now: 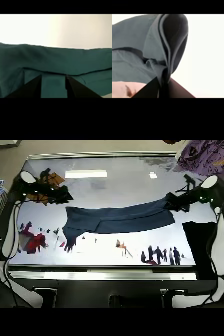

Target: Fold the clothes and pants, and hang the long-sleeved shirts on hangers.

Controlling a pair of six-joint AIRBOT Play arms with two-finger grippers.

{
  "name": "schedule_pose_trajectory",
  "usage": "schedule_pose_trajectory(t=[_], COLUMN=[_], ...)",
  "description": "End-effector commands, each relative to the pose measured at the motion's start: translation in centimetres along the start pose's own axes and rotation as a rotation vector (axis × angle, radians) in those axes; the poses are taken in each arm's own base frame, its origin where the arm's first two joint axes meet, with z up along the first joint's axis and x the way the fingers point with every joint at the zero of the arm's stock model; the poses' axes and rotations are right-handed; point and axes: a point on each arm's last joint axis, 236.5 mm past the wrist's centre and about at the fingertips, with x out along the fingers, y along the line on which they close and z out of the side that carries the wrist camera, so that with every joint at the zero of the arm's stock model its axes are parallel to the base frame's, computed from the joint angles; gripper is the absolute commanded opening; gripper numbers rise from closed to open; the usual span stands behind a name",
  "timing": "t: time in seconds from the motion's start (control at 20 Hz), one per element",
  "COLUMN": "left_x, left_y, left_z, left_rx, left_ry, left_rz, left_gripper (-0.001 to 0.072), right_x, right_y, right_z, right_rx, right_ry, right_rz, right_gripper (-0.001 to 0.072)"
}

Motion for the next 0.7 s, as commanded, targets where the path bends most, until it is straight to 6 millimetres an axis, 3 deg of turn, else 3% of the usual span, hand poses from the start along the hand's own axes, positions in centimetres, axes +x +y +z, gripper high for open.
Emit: schedule_pose_trajectory(t=[0.0, 0.05, 0.2, 0.35, 0.5, 0.65], left_x=[4.9, 6.6, 11.2, 14.9, 18.1, 20.7], left_y=[-7.0, -10.0, -19.1, -25.6, -29.8, -31.6], left_z=[-2.3, -3.4, -6.9, -10.7, -14.9, -18.1], left_rx=[0.019, 0.038, 0.016, -0.052, -0.122, -0.184], left_ry=[0.025, 0.033, 0.033, 0.036, 0.073, 0.11], left_rz=[-0.071, -0.119, -0.283, -0.392, -0.471, -0.494], left_gripper=[0.0127, 0.0019, 0.0017, 0.0016, 0.0016, 0.0015], right_x=[-5.7, -6.7, -8.7, -10.2, -12.5, -13.9], right_y=[-2.2, -2.3, -1.7, -1.1, -0.3, 0.3], right_z=[-0.6, -0.9, -1.5, -1.5, -0.9, -0.6], right_rx=[0.047, 0.058, 0.063, 0.072, 0.071, 0.073], right_ry=[-0.091, -0.104, -0.126, -0.137, -0.175, -0.199], right_rz=[-0.179, -0.197, -0.202, -0.203, -0.203, -0.199], right_gripper=[0.0024, 0.0024, 0.0024, 0.0024, 0.0023, 0.0023])
